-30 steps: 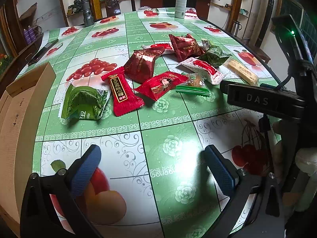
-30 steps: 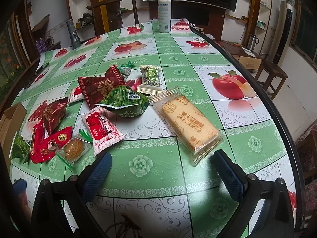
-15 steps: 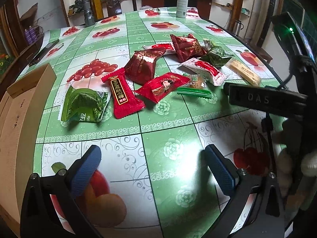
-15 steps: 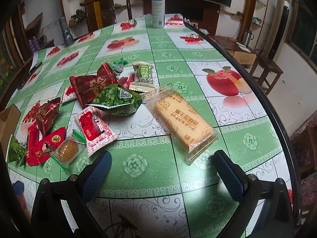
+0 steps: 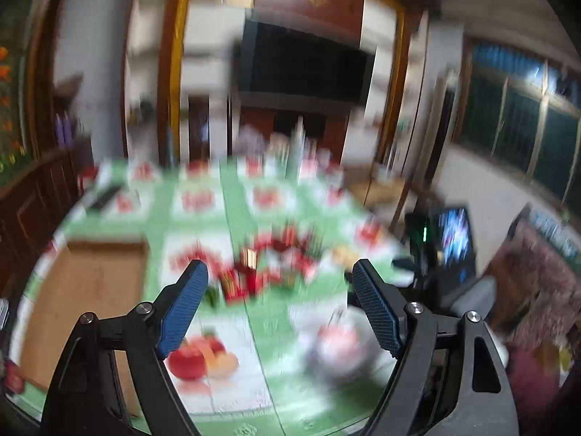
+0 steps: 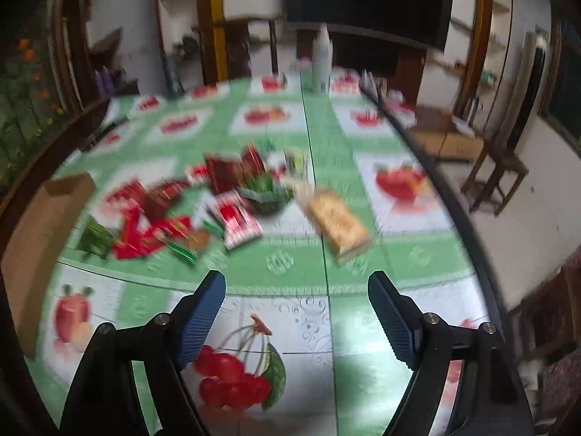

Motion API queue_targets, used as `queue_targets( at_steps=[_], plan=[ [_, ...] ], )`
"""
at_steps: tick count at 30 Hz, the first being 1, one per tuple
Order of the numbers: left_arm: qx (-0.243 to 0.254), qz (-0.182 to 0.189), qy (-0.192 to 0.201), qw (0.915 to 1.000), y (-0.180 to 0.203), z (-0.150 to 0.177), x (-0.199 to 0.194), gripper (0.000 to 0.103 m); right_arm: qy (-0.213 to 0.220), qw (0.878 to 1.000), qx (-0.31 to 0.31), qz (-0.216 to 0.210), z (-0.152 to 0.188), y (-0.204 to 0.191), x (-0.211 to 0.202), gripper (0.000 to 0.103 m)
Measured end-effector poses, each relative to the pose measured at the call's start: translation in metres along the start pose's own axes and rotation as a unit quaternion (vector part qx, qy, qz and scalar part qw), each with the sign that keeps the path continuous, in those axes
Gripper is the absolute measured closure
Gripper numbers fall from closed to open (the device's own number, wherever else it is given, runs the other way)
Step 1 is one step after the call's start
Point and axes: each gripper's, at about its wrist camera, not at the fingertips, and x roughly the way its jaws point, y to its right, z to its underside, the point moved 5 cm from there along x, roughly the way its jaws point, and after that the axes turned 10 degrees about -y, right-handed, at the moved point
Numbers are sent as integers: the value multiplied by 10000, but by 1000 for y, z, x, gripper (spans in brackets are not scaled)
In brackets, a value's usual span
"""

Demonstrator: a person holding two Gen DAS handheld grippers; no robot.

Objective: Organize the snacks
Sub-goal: 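Move both tools toward the snacks nearest the cardboard box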

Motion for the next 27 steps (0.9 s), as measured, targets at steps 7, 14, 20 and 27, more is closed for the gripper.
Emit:
queue_targets(
  at_steps=[7,14,20,27],
  plan=[
    [635,-604,1657,9823,-16,-76,-158,9,1845,9826,-100,-187,-58,-1,-184,19],
    [309,-1397,2101,9672,-70,-124,-209,0,2501,9624,102,-1056,-116,2,-281,11],
    [-97,-562,988,9935,-104,-87,-127,0,1343,9783,-36,-1579,-103,-28,-193,14],
    [-738,-13,-139,9972,-124,-41,-7,0,-356,9681,422,-2445,-63,-42,-38,33]
  ],
)
